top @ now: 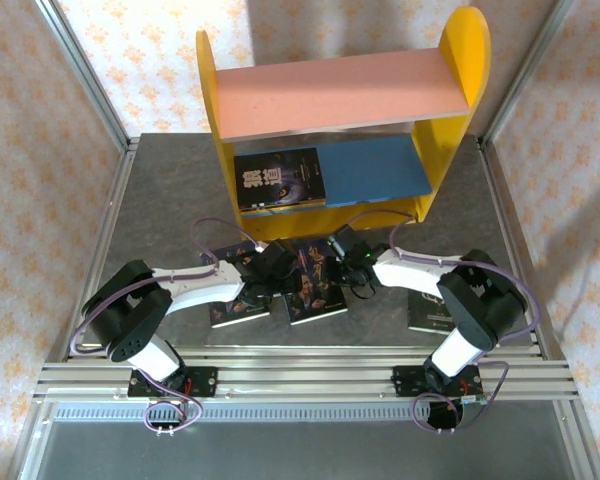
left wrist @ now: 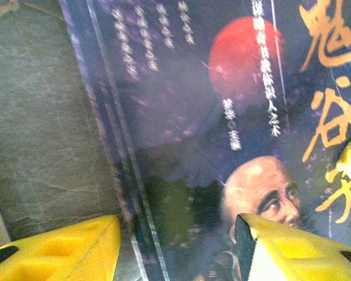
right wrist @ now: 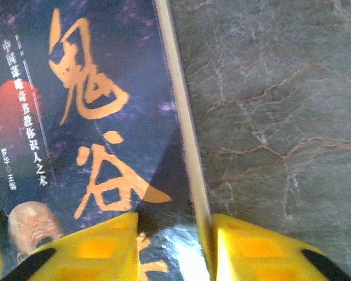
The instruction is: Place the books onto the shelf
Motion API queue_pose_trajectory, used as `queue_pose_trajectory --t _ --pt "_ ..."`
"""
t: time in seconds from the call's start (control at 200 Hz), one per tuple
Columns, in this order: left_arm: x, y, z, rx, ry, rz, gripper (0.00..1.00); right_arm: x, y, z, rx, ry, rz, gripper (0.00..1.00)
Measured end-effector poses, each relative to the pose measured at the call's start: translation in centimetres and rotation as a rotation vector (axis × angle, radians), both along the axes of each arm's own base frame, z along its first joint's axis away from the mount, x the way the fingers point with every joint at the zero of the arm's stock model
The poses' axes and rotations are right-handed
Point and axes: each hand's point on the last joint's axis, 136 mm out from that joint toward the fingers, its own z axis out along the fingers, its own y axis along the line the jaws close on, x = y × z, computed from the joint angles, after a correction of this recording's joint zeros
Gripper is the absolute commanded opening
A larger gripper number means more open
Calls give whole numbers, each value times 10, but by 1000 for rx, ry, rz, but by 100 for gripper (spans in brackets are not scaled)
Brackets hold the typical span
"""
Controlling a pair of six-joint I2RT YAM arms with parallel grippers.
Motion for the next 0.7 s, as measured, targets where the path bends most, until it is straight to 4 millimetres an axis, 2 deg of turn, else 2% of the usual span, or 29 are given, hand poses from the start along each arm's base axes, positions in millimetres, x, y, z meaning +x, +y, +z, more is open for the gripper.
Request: queue_pose_trajectory --t 0.245,0.41,0.701 --pt "1 -4 -2 -9 3 -5 56 1 -1 -1 9 -3 -13 18" --pt "3 -7 0 -25 0 -8 56 1 1 -2 29 -4 -21 16" --pt "7 -8 19 -76 -51 -8 57 3 3 -1 46 -7 -41 15"
